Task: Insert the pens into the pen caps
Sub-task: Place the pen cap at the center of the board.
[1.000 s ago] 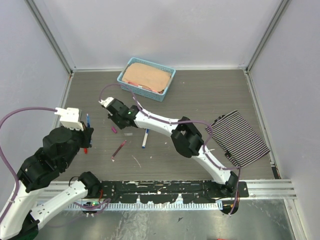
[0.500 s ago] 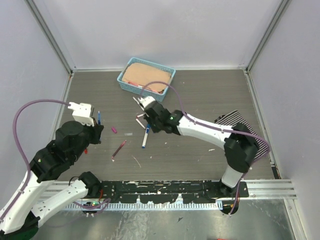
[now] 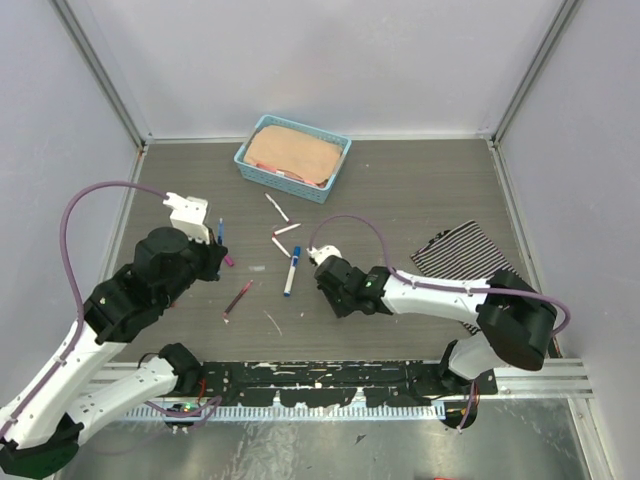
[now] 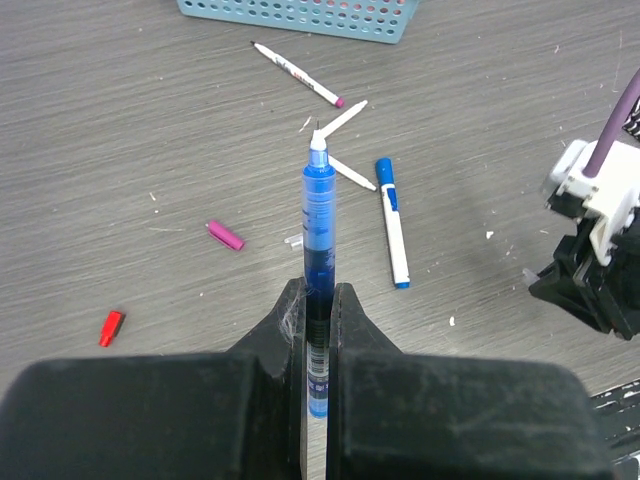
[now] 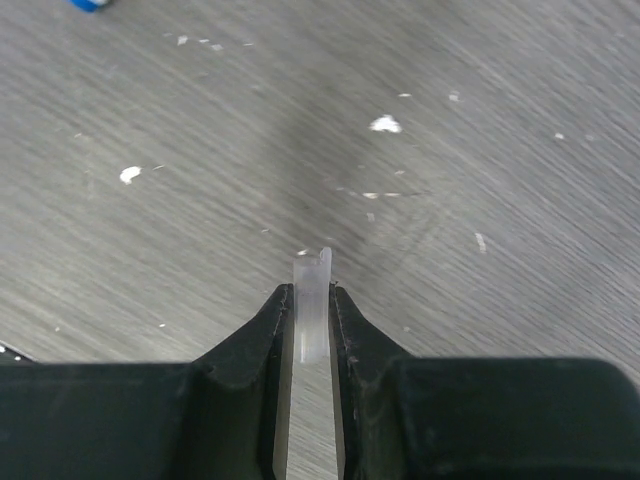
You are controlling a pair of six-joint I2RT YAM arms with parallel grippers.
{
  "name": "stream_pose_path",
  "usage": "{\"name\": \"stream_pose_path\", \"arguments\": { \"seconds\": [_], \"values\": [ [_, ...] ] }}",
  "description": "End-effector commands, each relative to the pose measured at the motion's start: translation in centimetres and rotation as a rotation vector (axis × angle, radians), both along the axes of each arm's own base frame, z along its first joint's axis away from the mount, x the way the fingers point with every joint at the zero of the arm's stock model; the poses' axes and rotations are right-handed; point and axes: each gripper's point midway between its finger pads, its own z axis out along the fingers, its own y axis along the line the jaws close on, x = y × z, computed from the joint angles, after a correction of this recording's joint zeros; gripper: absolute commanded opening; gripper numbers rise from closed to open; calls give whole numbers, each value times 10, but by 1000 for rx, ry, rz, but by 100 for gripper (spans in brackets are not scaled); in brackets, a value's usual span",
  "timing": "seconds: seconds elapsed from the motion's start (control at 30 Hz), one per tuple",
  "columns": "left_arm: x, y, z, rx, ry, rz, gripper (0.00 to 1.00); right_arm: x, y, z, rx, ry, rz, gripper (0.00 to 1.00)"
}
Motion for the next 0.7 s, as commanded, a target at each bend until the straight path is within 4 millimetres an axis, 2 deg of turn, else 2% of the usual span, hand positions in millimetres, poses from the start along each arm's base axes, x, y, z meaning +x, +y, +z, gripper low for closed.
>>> {"name": "stream_pose_path", "arguments": {
  "seconds": [0.0,0.2,0.37,0.4,0.53,0.67],
  "values": [
    [2,-6,12,-46,-31,-13,0,-6,23,3,38,-39,87,17],
    [2,-7,11,-43,-21,-16,0,-22,29,-8,0,-9,250,19],
    [4,-10,10,-42,-18,-20,0,-23,28,-12,-27,-2,280,34],
    [5,-11,10,-42,-16,-24,0,-23,29,-11,-24,-1,277,39],
    [6,-13,7,-35,-9,-27,0,-18,40,11,48,-29,216,52],
    [7,-11,8,-32,-17,-21,0,-1,40,49,139,-109,-14,56]
  ]
}}
